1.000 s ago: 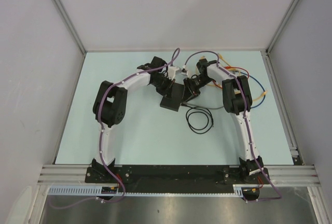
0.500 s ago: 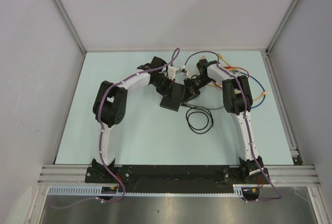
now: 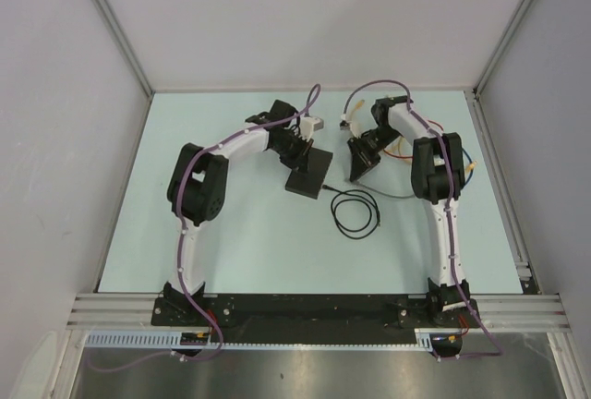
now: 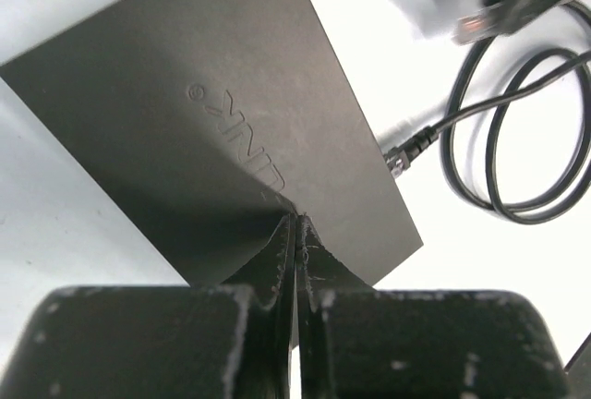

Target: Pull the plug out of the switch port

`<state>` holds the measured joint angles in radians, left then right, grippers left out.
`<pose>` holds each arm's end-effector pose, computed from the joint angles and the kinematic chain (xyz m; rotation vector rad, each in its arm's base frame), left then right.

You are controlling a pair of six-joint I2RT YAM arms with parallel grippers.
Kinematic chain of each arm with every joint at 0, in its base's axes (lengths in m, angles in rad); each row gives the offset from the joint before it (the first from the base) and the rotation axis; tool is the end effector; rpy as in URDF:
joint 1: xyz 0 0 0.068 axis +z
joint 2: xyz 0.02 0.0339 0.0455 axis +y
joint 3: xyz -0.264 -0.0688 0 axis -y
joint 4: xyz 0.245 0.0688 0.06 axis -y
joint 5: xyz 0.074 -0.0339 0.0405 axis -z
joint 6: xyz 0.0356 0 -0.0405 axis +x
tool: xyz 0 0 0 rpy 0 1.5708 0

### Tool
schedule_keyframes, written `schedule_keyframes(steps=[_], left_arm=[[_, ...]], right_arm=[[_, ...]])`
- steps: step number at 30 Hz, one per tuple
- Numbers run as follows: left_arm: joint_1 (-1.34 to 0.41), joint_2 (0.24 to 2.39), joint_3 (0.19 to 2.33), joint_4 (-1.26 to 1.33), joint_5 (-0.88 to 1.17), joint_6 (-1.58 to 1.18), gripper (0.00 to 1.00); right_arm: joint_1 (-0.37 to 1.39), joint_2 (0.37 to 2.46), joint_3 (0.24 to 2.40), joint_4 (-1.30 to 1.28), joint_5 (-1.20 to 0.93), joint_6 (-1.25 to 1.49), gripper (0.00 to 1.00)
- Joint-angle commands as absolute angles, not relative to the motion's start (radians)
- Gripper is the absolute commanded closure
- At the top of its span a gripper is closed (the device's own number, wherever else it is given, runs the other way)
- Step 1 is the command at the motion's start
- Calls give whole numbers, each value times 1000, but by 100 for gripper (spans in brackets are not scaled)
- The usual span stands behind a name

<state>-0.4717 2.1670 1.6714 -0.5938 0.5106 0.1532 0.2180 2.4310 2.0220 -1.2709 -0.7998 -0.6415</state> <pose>0.4027 -0.2249 0.1751 0.9734 2.4626 -0.7838 0.4416 0.1240 0.1451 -1.1201 2.6007 1.2023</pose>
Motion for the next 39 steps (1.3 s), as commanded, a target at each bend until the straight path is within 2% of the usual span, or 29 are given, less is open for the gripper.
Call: schedule_keyframes(steps=[1,4,5,9,16,19,20,22,24,25,26,27,29,30,33,35,36,37,39], left_arm=[[-465,2201,1704,-623,522,127,100],[-460,2189,1704,-612,540,121,100],[-459,2186,1706,-612,545,120,99],[-456,2186,1718,-607,563,112,99],[-449,2171,1703,-586,584,97,98],[-449,2168,1694,-591,586,97,98],[-448,2168,1694,-594,586,95,98],[-448,2160,1695,-603,588,106,97],[-446,2149,1687,-606,591,113,96],[-445,2134,1684,-607,591,123,96],[-445,2126,1677,-610,591,127,96],[-442,2117,1672,-614,592,130,96],[-436,2083,1646,-612,592,135,94],[-428,2069,1635,-601,588,135,91],[-399,2008,1577,-563,580,77,83],[-377,1971,1537,-548,581,49,82],[-359,1947,1523,-534,575,31,82],[-353,1936,1510,-528,557,26,82],[-339,1924,1480,-528,528,29,85]], right_arm=[[222,2309,2201,-1420,-805,-787,92],[198,2292,2346,-1410,-787,-708,95],[190,2278,2370,-1384,-767,-662,100],[118,2238,2375,-1171,-649,-491,100],[31,2298,2399,-991,-384,-318,100],[28,2362,2439,-936,-358,-250,100],[29,2381,2453,-907,-345,-238,96],[26,2436,2509,-879,-310,-177,94],[22,2460,2532,-847,-324,-138,95],[21,2467,2533,-841,-356,-127,91],[20,2476,2533,-836,-377,-118,63],[23,2479,2531,-839,-402,-107,51],[29,2465,2507,-848,-487,-84,36],[43,2456,2493,-853,-555,-89,35],[86,2415,2407,-882,-656,-130,35],[107,2404,2347,-916,-686,-155,41],[130,2401,2327,-922,-696,-156,44],[139,2399,2306,-925,-699,-152,53],[158,2411,2247,-925,-696,-134,63]])
